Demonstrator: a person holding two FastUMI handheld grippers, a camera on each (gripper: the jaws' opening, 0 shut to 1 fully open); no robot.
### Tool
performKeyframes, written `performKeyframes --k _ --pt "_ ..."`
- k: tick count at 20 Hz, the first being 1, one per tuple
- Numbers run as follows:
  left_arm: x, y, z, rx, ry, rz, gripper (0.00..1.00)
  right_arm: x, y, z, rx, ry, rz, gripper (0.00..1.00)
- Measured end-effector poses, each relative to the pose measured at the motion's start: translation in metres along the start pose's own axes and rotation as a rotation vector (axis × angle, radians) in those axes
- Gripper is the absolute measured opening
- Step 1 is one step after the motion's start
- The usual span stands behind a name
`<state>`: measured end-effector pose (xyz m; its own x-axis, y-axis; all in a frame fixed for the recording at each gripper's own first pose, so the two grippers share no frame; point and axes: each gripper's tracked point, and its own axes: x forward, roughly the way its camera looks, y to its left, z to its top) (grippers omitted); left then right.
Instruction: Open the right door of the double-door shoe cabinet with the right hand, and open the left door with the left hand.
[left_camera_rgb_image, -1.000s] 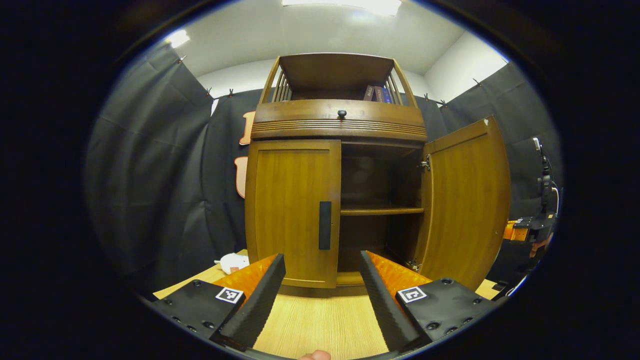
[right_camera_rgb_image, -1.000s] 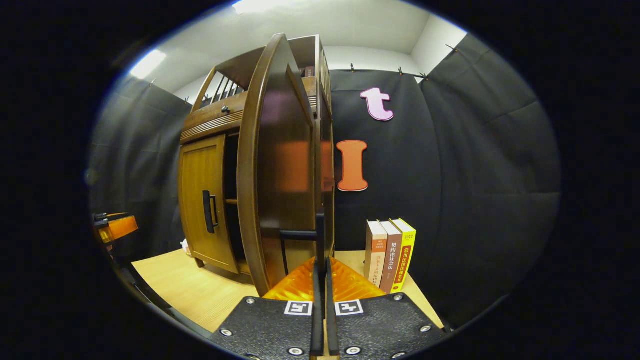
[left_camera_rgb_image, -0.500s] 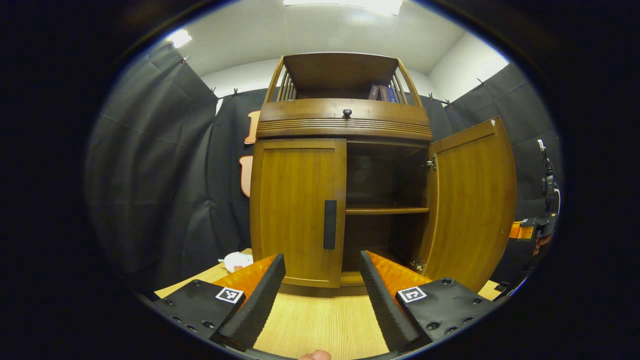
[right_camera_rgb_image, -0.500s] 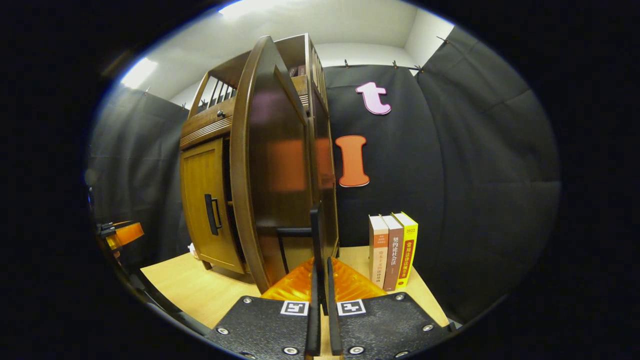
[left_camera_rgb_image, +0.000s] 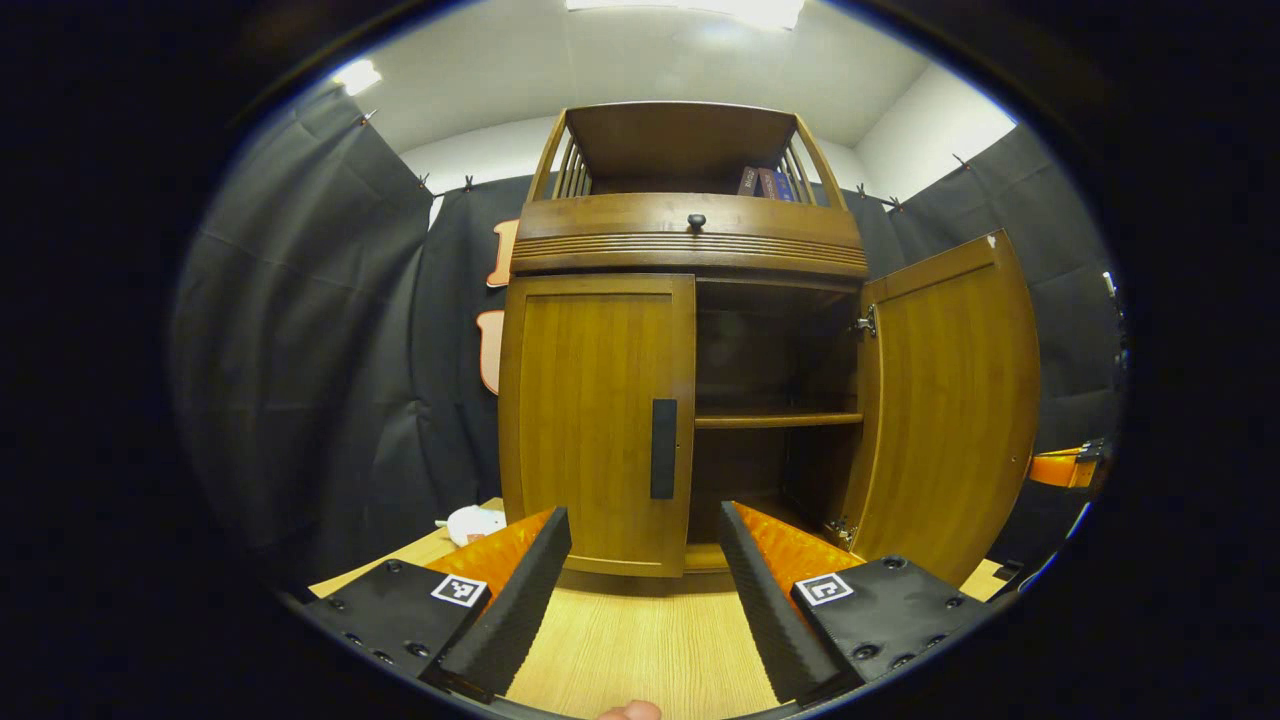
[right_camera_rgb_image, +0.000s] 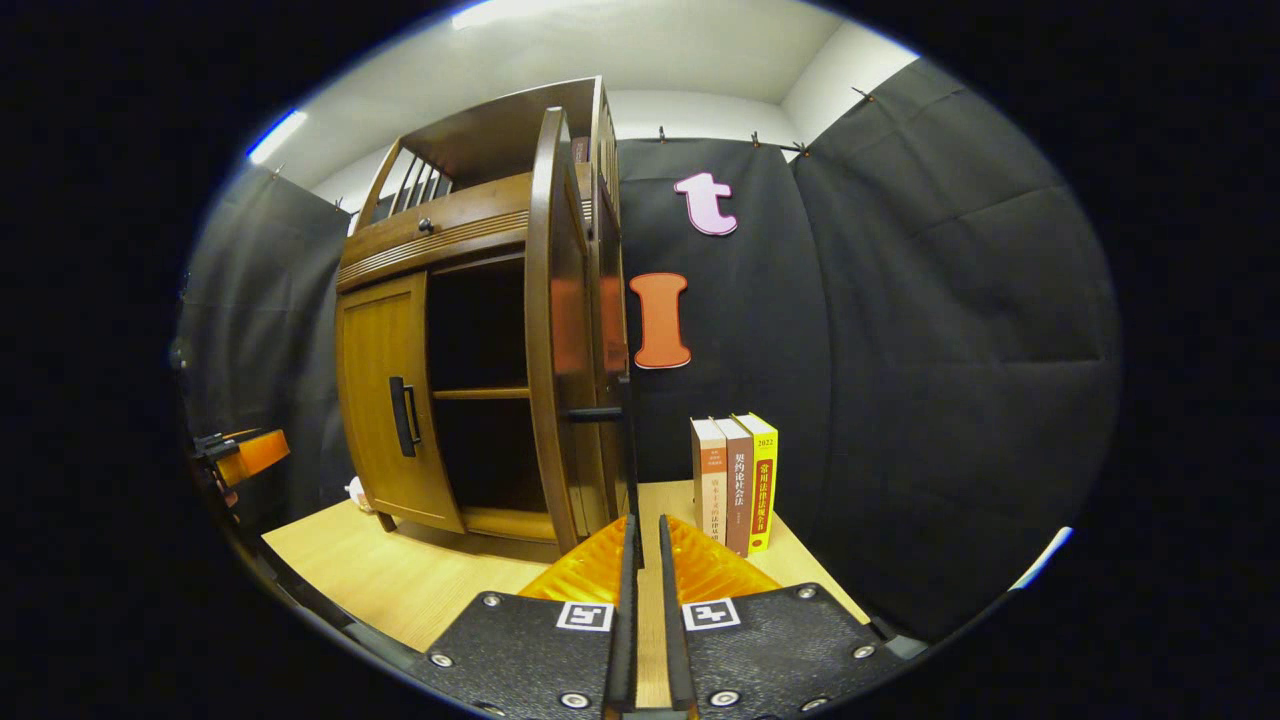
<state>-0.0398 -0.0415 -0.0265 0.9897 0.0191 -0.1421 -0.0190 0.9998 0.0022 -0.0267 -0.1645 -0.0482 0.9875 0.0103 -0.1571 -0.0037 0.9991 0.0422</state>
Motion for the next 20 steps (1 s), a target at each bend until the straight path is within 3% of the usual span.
performKeyframes --k 3,8,15,20 --pt "0.014 0.000 0.008 0.010 -0.017 -0.008 0.96 -0.012 0.011 0.010 -0.007 -0.021 0.002 0.24" --pt "0.049 -0.009 0.028 0.035 -0.063 -0.058 0.97 -0.016 0.018 0.020 -0.038 -0.042 -0.015 0.89" --pt "0.126 -0.021 0.029 -0.003 -0.037 -0.110 0.97 -0.029 0.026 0.027 -0.032 -0.058 -0.012 0.92" --pt "0.196 -0.018 0.012 0.030 -0.020 -0.116 0.98 -0.042 0.020 0.031 -0.056 -0.069 -0.041 0.92"
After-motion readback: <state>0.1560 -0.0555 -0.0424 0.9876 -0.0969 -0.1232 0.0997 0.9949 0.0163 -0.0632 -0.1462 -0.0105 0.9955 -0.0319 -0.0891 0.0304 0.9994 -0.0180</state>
